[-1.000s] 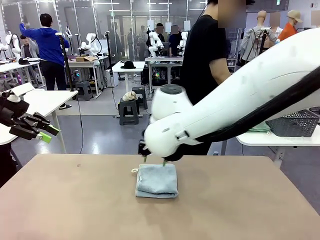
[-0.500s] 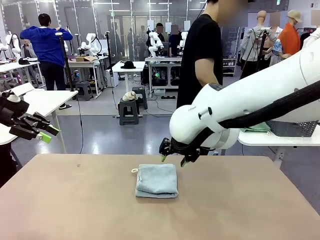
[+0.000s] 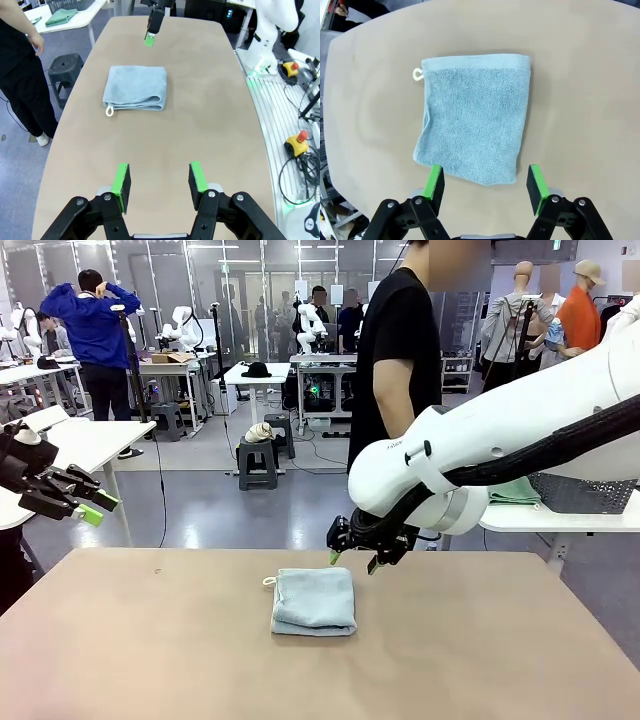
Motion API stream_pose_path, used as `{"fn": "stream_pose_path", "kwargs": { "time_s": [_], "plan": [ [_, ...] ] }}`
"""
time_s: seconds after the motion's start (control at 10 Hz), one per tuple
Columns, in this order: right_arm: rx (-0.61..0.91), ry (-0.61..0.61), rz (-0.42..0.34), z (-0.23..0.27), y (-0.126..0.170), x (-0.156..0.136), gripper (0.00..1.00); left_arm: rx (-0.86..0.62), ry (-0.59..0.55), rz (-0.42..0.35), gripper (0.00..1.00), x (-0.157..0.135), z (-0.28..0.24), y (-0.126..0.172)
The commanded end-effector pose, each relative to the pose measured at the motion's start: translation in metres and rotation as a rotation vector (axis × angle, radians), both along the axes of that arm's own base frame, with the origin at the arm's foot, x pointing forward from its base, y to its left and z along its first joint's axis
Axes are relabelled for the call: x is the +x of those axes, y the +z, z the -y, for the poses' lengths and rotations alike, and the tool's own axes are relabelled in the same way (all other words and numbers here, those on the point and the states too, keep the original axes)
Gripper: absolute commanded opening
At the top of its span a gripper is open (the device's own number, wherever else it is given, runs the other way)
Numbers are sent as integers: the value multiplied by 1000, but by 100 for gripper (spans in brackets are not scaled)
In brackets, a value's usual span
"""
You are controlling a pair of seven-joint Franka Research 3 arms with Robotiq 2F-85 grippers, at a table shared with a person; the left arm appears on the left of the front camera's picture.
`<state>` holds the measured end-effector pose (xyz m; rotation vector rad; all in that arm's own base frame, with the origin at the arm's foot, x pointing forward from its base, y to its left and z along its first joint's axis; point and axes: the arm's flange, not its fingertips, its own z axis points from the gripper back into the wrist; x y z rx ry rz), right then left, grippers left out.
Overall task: Fold the towels and place them in the basket.
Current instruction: When a person lays out a Towel with hook on the table, fold it in half twice, then place the folded Towel with hook on the right side of the table.
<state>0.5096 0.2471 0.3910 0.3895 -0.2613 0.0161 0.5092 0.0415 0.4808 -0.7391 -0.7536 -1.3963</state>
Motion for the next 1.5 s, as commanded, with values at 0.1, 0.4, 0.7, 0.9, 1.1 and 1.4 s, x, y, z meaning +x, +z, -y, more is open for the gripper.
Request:
{"fn": "stream_pose_path", "kwargs": {
  "time_s": [0.1, 0.4, 0.7, 0.9, 1.1, 1.4],
  "plan": [
    [3, -10, 10, -3, 0, 0, 83, -4, -3, 4, 61, -2, 0, 1],
    [3, -10, 10, -3, 0, 0, 83, -4, -3, 4, 61, -2, 0, 1],
    [3, -10, 10, -3, 0, 0, 83, -4, -3, 4, 61, -2, 0, 1],
    [-28, -14, -22, -8, -14, 3, 83, -4, -3, 4, 61, -2, 0, 1],
    [-38, -32, -40, -20, -39, 11, 83, -4, -3, 4, 61, -2, 0, 1],
    [-37, -75, -76, -27, -67, 20, 83, -4, -3, 4, 61, -2, 0, 1]
  ]
}}
